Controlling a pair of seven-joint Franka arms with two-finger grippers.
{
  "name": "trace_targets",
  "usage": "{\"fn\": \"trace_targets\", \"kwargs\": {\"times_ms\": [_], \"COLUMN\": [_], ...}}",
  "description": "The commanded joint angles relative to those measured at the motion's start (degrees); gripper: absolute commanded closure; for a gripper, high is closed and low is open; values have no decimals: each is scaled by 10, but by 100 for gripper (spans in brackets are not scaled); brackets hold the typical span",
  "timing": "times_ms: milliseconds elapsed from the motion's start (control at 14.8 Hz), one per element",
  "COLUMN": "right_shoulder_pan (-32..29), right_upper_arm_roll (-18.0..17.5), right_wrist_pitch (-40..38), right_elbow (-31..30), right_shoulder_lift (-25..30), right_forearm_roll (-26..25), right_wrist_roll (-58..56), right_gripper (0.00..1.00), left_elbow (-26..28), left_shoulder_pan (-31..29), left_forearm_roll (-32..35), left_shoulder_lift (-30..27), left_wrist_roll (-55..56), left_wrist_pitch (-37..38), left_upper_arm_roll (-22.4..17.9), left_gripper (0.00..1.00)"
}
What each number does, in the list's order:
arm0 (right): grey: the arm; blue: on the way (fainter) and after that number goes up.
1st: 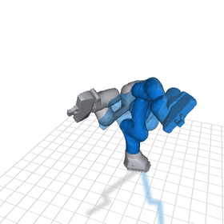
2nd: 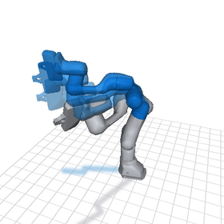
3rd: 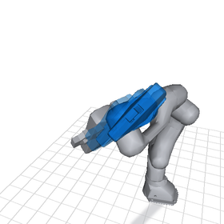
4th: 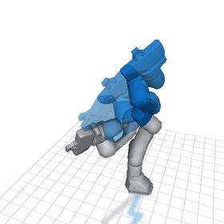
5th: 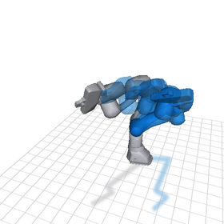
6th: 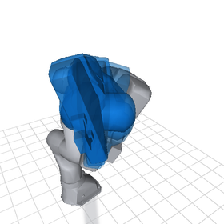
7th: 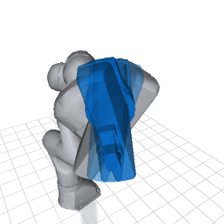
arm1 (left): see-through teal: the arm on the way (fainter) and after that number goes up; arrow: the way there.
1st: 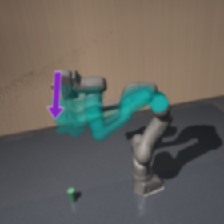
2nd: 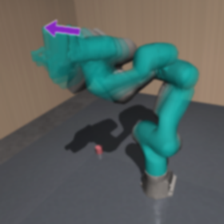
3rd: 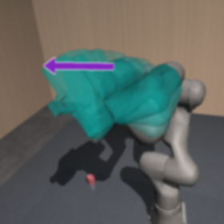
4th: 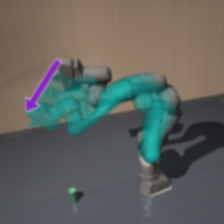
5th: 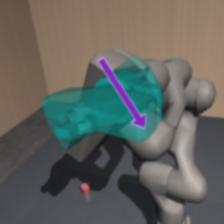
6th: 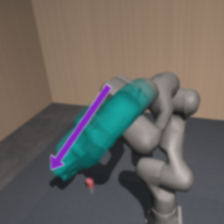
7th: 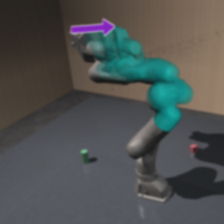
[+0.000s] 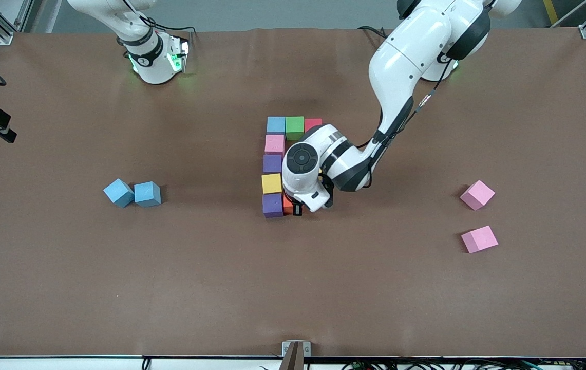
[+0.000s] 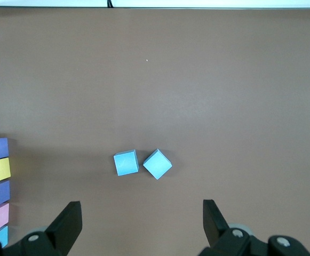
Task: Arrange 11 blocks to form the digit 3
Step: 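Lower the orange cube beside the yellow cube with the left gripper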
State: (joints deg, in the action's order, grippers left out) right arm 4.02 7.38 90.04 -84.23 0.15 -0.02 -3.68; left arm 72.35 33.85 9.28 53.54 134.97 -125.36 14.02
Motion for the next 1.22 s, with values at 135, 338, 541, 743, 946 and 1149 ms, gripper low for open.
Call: {"fn": "trace_targets", "kwargs": {"times_ms": [135, 338, 541, 743, 946, 1149], "right_shoulder_pan": [1, 1, 1, 2, 2, 2], "right_upper_arm_roll": [-1, -1, -1, -2, -2, -2], "right_wrist_pitch": [-1, 0, -1, -1, -1, -1], "right_elbow": [6, 6, 6, 6, 6, 6], "right_shoulder_lift": [-2, -2, -2, -2, -2, -2], "right_forearm_roll": [1, 1, 1, 1, 1, 0], "right_wrist_roll": [8, 8, 8, 8, 8, 8], "right_gripper": [0, 0, 0, 0, 0, 0], "left_elbow": [-28, -38, -45, -45, -45, -46], "left_shoulder_pan": [10, 10, 10, 12, 17, 17], "left_forearm_roll": [-15, -15, -15, -15, -15, -15], "left_shoulder_lift": [23, 27, 33, 35, 35, 35], "left_wrist_roll": [1, 1, 1, 1, 1, 1], "left_wrist_pitch": [11, 11, 11, 6, 6, 1], "left_upper_arm_roll": [-7, -9, -9, -22, -26, -26], "left_gripper": [97, 97, 97, 97, 97, 97]}}
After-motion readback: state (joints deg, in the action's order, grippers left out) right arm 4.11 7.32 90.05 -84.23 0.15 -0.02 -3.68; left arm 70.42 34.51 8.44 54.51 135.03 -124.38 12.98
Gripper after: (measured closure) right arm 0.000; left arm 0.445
